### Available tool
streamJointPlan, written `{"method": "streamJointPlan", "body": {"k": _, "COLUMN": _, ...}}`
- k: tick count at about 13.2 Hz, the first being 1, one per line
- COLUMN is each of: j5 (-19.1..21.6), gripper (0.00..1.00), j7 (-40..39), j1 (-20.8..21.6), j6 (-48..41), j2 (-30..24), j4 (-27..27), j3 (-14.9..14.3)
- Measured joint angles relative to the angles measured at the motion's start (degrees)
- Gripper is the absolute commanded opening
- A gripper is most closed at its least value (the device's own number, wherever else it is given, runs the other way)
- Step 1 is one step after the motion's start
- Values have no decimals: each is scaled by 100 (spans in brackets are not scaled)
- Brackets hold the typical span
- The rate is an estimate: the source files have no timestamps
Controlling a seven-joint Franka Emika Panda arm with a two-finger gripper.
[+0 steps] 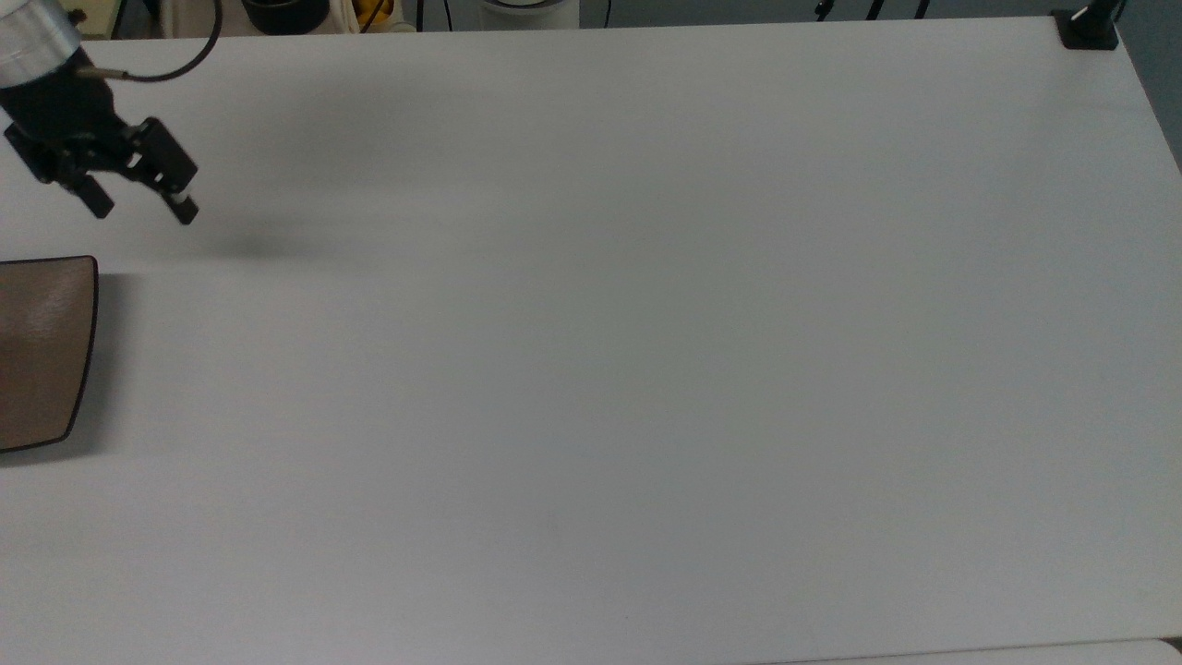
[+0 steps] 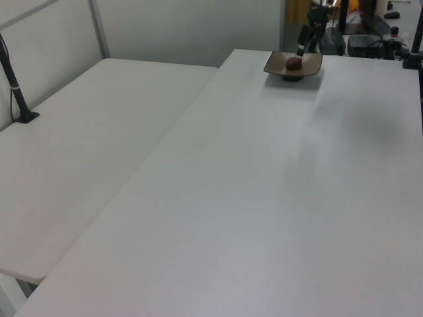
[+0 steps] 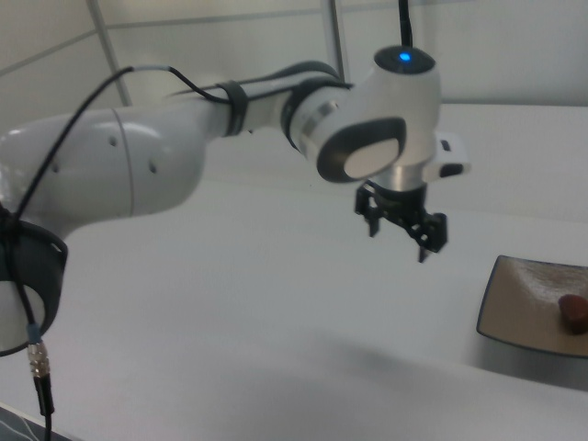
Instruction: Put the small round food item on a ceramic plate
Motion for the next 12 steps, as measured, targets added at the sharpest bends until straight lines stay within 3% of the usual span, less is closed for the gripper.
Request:
{"method": "streamJointPlan", "body": {"k": 5, "j5": -334, "gripper": 100, "j7": -21, "j1": 510, "j6": -1323, "j2": -950, "j4": -276, "j3": 21}}
{"method": "streamJointPlan", "body": {"k": 8, "j5": -354, "gripper": 100, "j7": -34, "j1": 1029, "j6": -1377, "j2": -1863, "j4": -1016, "j3": 75}}
{"method": "streamJointPlan", "body": {"k": 10, "j5": -546, "gripper": 100, "j7": 12, "j1": 1213, "j6": -1421, "j2": -2563, "j4": -1663, "j3": 293}}
{"method": "streamJointPlan", "body": {"k": 12, "j5": -776, "gripper": 100, "j7": 649, "j1": 1370, "j6": -1420, "j2": -2850, "j4": -1976, "j3": 468}}
